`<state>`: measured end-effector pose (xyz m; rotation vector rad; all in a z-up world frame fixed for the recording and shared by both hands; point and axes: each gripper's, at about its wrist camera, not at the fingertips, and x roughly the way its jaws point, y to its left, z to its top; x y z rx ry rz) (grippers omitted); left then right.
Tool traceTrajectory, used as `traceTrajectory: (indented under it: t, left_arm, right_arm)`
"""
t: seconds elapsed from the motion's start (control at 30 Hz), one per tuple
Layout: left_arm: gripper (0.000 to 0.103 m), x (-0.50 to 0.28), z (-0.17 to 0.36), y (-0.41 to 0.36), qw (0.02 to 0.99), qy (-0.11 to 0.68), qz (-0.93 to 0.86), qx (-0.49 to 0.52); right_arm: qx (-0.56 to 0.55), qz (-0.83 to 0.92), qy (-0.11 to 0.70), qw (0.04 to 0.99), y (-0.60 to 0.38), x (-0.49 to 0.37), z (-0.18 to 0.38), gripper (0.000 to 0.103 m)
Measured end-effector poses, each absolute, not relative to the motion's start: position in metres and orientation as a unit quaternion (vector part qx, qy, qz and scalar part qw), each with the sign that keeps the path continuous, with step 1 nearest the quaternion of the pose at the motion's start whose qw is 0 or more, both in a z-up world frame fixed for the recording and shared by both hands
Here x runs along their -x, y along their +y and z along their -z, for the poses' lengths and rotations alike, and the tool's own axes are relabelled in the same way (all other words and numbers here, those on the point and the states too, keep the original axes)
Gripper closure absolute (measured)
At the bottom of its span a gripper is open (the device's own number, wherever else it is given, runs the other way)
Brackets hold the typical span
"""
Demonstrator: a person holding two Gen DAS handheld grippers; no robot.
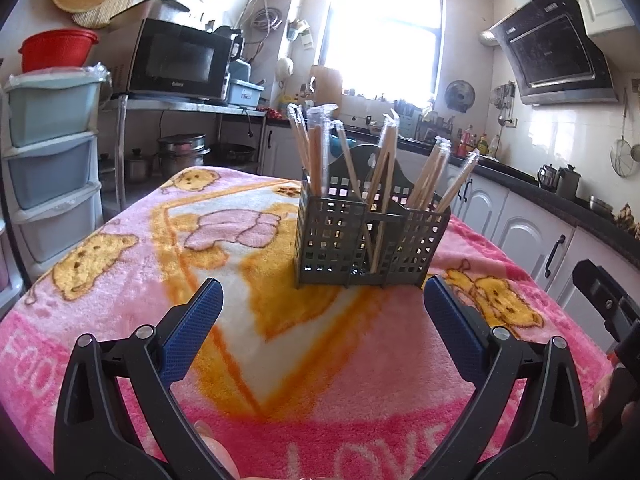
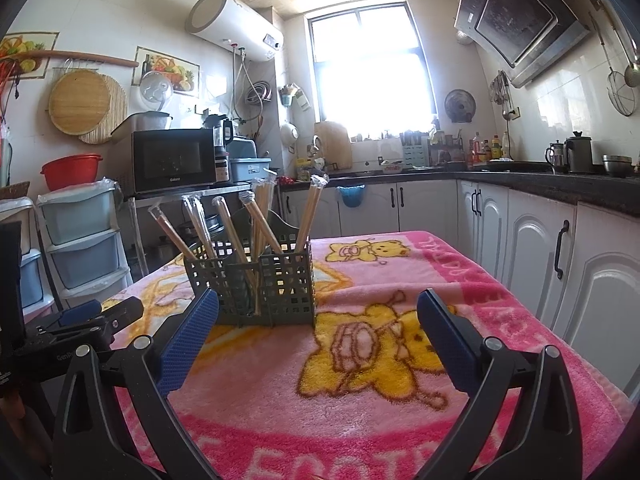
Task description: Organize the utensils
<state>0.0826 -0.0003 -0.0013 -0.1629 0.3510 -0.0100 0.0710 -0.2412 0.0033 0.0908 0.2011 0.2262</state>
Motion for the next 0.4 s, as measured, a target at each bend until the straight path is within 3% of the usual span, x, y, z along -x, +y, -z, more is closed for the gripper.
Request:
traceTrajectory:
  t: [0.27,0.4]
  left_arm:
    - [0.010,-0.099,-0.011,0.037,0.972,0.206,-0.026,0.110]
    - [0.010,-0.122,-0.016,0.085,0.960,0.243,-0.084,0.110]
  right_arm:
    - [-0.062,-0.095,0.144,0.983,-0.262,-0.094,-0.004,0.006]
    - [-0.052,-0.042,0.224,0.972,-0.284,-0.133,0.003,0.006]
